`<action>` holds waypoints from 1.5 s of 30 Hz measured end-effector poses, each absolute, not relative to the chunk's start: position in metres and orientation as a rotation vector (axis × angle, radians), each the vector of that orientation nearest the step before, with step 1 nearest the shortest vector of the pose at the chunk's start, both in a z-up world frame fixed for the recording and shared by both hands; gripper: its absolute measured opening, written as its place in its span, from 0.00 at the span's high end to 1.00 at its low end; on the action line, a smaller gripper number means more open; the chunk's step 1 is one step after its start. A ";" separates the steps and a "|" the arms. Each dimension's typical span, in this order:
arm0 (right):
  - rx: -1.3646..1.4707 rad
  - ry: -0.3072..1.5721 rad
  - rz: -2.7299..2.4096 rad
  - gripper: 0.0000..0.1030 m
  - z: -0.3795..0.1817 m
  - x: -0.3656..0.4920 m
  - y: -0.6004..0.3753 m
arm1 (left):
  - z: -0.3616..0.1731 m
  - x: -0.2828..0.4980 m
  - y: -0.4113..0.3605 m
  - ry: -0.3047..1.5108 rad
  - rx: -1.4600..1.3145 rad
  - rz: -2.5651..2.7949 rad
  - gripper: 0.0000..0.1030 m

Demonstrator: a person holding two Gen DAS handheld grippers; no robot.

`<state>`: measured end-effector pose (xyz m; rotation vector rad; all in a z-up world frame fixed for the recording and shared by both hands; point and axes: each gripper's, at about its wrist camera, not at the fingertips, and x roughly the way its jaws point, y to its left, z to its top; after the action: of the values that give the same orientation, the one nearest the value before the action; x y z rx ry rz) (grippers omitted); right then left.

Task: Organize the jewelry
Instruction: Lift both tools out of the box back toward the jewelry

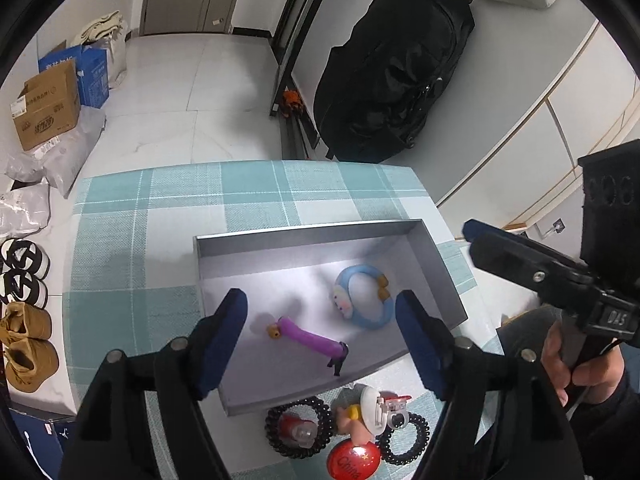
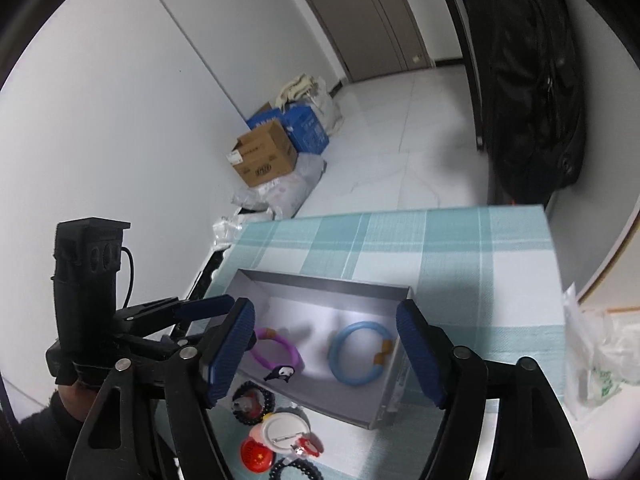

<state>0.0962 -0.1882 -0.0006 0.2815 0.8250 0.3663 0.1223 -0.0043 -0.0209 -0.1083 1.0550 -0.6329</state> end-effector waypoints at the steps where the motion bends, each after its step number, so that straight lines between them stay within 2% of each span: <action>1: 0.286 0.815 0.365 0.26 0.001 0.093 -0.189 | -0.021 0.122 -0.004 1.056 -0.108 -0.629 0.29; 6: 0.298 0.817 0.357 0.24 -0.001 0.083 -0.191 | -0.013 0.113 0.001 1.027 -0.123 -0.586 0.29; 11: 0.295 0.792 0.343 0.17 0.002 0.069 -0.194 | 0.001 0.092 0.006 0.959 -0.096 -0.482 0.29; 13: 0.293 0.777 0.338 0.10 0.004 0.061 -0.194 | 0.006 0.085 0.008 0.936 -0.092 -0.445 0.29; 21: 0.263 0.719 0.318 0.00 0.008 0.024 -0.196 | 0.008 0.054 0.004 0.925 -0.090 -0.372 0.29; 35: 0.212 0.791 0.285 0.00 -0.020 -0.027 -0.185 | 0.005 0.005 0.009 0.882 -0.132 -0.286 0.29; 37: 0.202 0.806 0.296 0.00 -0.024 -0.029 -0.181 | 0.004 0.002 0.010 0.879 -0.118 -0.271 0.25; 39: 0.182 0.820 0.310 0.00 -0.028 -0.030 -0.176 | -0.001 0.001 0.011 0.900 -0.120 -0.276 0.21; 45: 0.122 0.896 0.360 0.01 -0.046 -0.029 -0.160 | -0.026 -0.006 0.013 0.983 -0.110 -0.324 0.21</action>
<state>-0.0293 -0.1597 -0.0461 0.1224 0.8956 0.3598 -0.0056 0.0130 -0.0260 -0.1102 0.9825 -0.3239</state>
